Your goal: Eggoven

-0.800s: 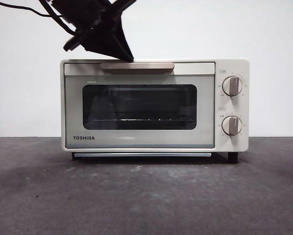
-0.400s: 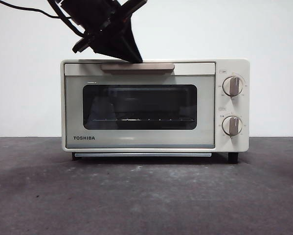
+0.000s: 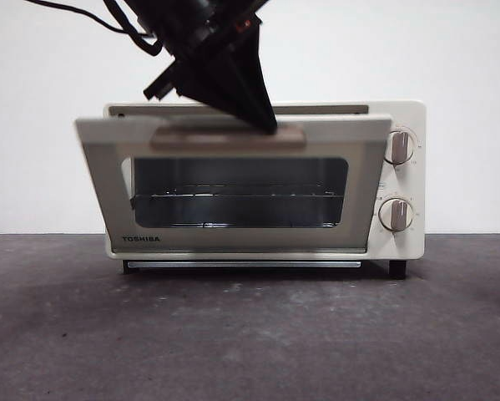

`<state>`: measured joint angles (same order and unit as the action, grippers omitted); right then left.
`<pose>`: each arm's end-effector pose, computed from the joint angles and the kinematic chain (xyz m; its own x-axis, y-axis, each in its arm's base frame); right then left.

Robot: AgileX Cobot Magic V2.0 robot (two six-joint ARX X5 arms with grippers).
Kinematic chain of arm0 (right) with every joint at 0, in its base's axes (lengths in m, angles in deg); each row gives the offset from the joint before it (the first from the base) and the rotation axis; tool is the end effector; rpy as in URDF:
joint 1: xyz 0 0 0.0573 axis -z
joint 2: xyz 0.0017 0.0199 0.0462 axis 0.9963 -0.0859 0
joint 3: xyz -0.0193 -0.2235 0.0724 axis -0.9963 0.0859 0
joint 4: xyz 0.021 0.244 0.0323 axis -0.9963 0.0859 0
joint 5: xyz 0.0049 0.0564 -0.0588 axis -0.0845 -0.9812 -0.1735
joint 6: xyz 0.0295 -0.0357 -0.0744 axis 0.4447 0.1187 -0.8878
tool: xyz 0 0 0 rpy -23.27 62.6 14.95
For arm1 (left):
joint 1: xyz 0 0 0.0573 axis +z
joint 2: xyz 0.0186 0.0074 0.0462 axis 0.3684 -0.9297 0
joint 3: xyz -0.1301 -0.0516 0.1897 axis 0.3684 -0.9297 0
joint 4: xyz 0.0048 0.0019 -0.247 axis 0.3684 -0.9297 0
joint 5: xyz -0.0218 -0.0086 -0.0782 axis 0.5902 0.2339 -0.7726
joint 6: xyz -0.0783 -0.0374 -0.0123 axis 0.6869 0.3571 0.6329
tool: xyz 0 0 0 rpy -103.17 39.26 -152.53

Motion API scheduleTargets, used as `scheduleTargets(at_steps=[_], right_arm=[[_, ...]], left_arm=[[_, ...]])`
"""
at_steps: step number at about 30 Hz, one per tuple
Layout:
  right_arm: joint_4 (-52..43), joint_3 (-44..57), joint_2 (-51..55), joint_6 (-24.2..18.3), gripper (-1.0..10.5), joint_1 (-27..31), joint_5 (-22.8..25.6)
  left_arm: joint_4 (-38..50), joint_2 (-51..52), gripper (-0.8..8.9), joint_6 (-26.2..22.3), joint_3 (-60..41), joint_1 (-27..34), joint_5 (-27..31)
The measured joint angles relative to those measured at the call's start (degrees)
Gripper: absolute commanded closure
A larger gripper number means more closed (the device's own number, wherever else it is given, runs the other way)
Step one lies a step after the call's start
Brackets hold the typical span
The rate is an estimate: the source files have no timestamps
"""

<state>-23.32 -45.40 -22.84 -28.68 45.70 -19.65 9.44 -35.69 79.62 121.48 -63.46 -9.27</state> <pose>0.1386 0.1037 0.3014 0.7027 0.4415 -0.5580 -0.4237 0.8896 0.1703 0.2582 -0.2551 0.2263 0.3492 -0.6330 -0.6909 0.7077 0.6614 -0.2483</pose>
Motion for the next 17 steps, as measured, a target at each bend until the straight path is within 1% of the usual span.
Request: scheduleTargets(at_steps=[4, 7, 11, 14, 17], right_arm=[[0.0, 0.0, 0.0, 0.0, 9.4, 0.0, 0.0], [0.0, 0.0, 0.0, 0.0, 9.4, 0.0, 0.0], [-0.4, 0.0, -0.7, 0.0, 9.4, 0.0, 0.0], [-2.3, 0.0, -2.6, 0.0, 9.4, 0.0, -0.3], [-5.7, 0.0, -6.8, 0.0, 9.4, 0.0, -3.8]], left_arm=[[-3.9, -0.9, 8.06, 0.3, -0.6, -3.4, 0.7], [-4.6, -0.9, 8.06, 1.0, -0.6, -6.2, 0.8], [-4.8, 2.7, 8.06, 2.1, -0.6, -6.6, 2.1], [-6.4, 9.4, 8.06, 2.2, -0.6, -4.7, 5.1], [-8.3, 17.8, 8.06, 2.2, -0.6, 0.1, 6.0]])
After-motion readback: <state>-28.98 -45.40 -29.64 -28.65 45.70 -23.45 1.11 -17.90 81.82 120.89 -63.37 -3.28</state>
